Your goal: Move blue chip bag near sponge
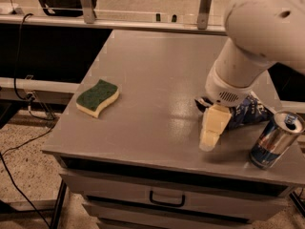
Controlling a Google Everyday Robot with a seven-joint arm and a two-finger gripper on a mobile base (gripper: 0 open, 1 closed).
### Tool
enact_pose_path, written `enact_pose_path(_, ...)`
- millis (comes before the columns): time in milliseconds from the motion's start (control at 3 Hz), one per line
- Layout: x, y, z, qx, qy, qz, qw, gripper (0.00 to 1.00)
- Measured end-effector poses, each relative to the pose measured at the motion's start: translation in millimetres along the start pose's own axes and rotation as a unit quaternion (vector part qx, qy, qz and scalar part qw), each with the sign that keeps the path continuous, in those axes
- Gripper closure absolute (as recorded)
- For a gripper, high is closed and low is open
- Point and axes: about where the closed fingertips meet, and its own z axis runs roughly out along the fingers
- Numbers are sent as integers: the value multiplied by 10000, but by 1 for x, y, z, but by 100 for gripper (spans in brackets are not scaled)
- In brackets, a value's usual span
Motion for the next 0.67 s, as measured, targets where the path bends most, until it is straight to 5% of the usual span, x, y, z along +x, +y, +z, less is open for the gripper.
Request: enact_pose_path(667,-1,1,3,-5,4,1,10000,40)
